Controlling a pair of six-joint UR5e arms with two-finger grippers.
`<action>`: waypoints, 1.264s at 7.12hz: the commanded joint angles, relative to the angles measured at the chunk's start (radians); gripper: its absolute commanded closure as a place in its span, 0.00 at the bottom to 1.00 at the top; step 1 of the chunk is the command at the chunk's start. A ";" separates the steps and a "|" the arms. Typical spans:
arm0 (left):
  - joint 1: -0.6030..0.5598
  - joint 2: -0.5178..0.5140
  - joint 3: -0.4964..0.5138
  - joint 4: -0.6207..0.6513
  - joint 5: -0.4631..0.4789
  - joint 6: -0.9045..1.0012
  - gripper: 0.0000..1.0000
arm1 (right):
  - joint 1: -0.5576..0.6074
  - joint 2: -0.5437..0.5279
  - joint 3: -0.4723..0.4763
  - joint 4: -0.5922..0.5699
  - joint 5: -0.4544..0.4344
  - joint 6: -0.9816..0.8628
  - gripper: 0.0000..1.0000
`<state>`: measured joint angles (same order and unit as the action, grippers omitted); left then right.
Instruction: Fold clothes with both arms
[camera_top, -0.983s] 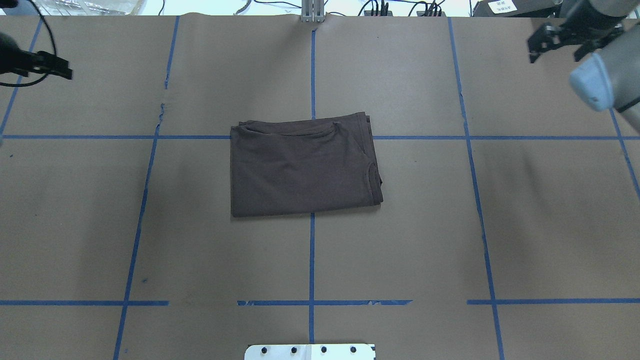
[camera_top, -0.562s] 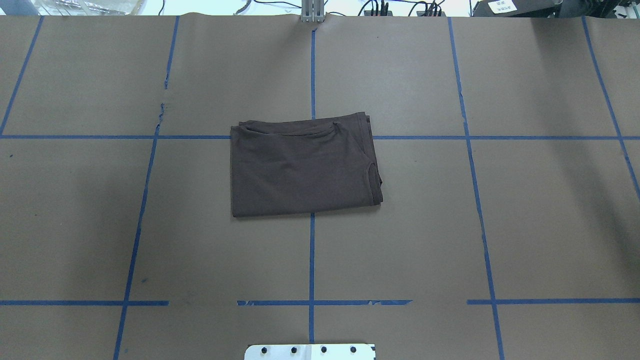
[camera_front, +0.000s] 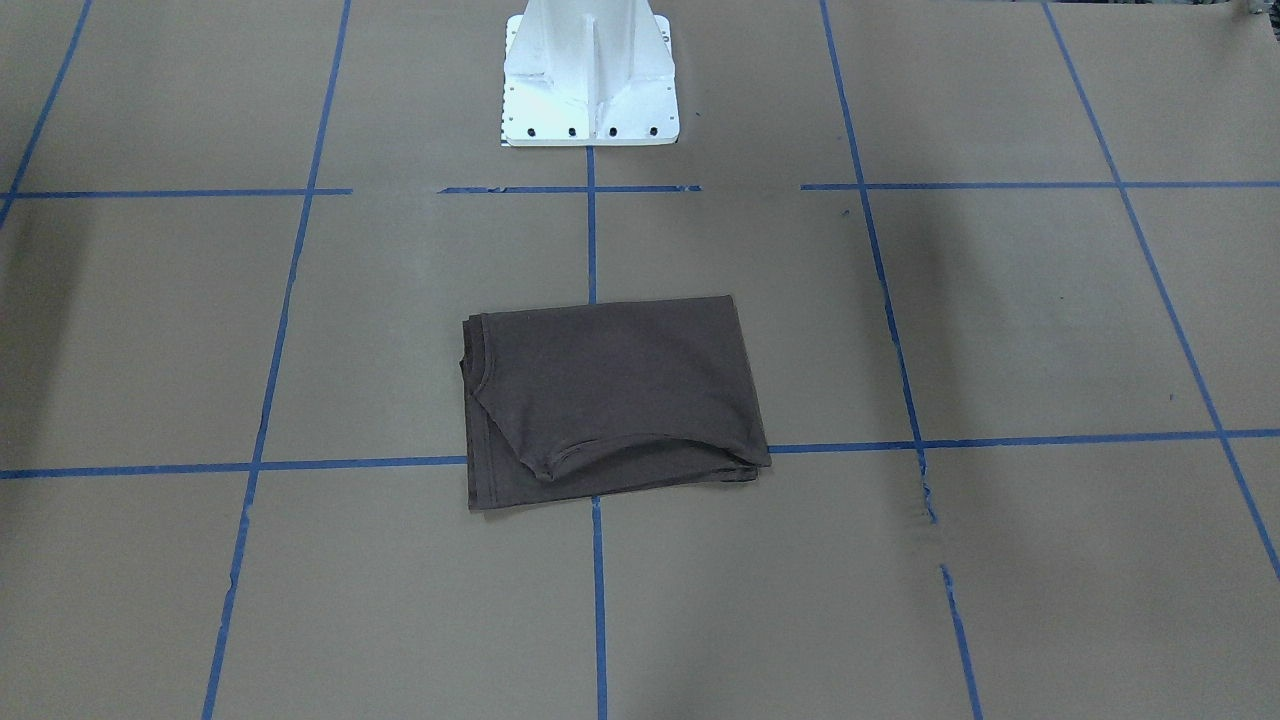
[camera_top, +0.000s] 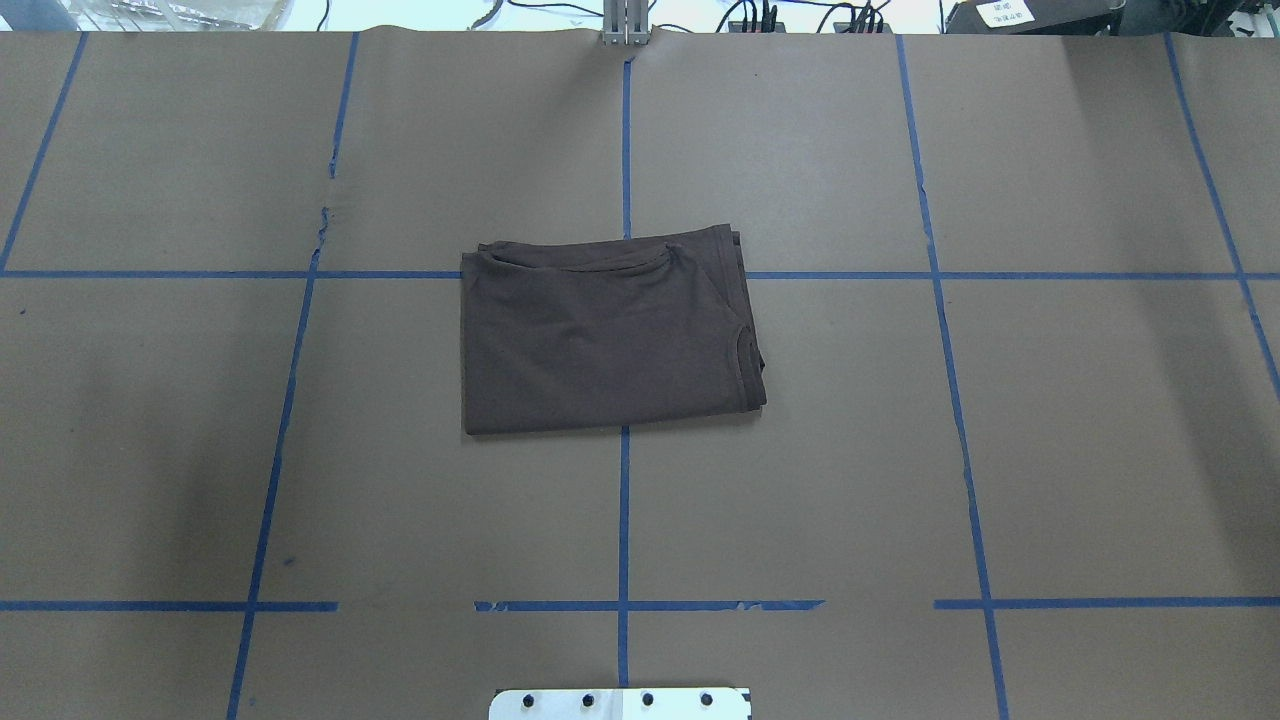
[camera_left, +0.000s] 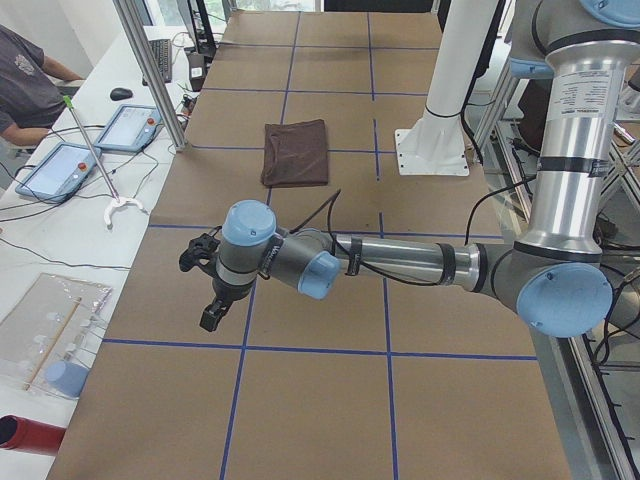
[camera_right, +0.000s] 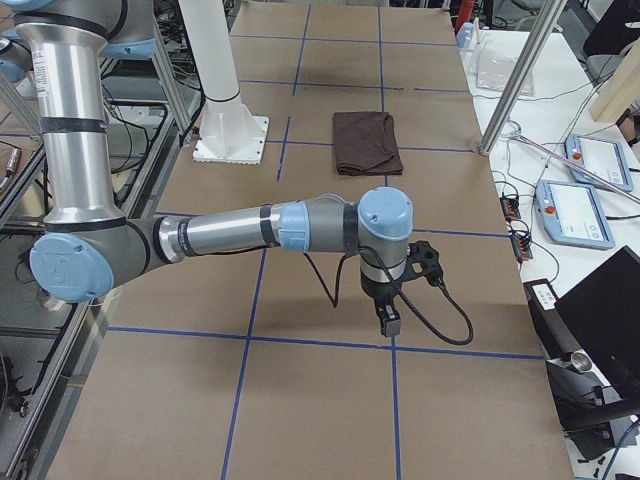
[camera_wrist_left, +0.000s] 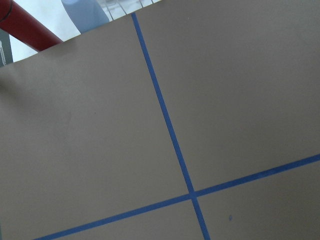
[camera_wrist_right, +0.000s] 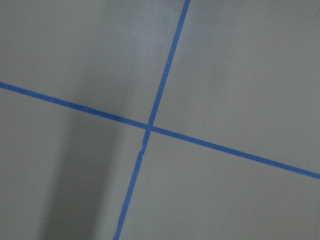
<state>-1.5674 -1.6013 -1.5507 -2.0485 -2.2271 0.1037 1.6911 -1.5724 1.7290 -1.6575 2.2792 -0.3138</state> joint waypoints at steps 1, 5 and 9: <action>0.000 0.086 0.029 -0.018 -0.002 -0.002 0.00 | 0.010 -0.127 -0.101 0.222 0.056 0.001 0.00; 0.000 0.056 -0.173 0.595 -0.009 0.001 0.00 | 0.010 -0.124 -0.227 0.234 0.126 0.007 0.00; 0.001 0.057 -0.170 0.585 -0.011 0.004 0.00 | 0.013 -0.121 -0.185 0.173 0.097 0.105 0.00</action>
<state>-1.5664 -1.5448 -1.7133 -1.4642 -2.2380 0.1073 1.7028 -1.6945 1.5185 -1.4482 2.3855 -0.2580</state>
